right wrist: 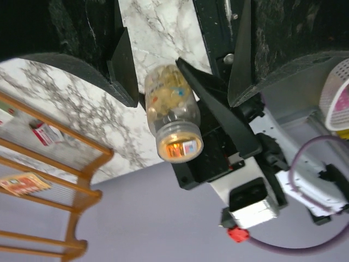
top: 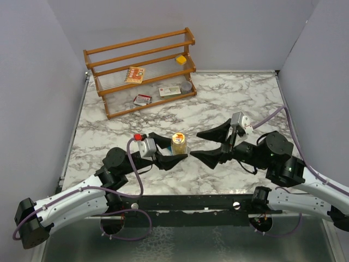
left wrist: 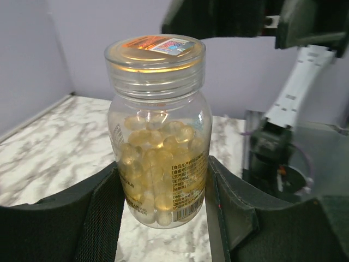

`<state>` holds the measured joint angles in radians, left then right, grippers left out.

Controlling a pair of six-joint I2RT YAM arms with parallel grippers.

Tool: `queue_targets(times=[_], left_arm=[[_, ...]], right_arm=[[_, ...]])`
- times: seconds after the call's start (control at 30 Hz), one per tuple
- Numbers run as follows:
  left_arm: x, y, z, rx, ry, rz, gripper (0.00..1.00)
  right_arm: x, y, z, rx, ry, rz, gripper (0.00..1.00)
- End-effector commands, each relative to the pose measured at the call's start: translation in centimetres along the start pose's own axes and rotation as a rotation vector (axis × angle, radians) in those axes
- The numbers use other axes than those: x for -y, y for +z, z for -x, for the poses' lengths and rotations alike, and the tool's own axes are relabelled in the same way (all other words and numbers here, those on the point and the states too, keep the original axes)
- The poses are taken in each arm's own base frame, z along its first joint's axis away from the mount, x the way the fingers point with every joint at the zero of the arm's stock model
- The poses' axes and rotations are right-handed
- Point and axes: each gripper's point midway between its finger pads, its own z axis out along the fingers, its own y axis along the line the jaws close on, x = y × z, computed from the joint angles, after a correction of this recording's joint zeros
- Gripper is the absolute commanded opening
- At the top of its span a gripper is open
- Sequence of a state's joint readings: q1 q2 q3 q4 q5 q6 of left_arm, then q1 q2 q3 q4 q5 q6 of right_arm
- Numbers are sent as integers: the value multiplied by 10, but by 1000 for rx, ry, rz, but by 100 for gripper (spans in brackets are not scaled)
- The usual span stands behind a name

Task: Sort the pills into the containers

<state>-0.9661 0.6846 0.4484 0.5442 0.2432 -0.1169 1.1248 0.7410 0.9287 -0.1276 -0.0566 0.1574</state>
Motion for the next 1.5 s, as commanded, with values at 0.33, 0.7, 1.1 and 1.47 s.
queue_targets(times=[0.33,0.7,1.1,1.47], left_arm=[[94,-23,22,-25,-149,-525,0],[101,-21,15,-41,-165,-571,0],[98,-20,22,-9,-150,-544,0],[94,-16,22,-2,-148,-521,0]], right_arm=[[-58,-5,10,74,-11,337,67],[-63,10,1,67,-9,384,66],[-68,14,-5,58,3,413,58],[-74,13,-11,50,18,453,58]])
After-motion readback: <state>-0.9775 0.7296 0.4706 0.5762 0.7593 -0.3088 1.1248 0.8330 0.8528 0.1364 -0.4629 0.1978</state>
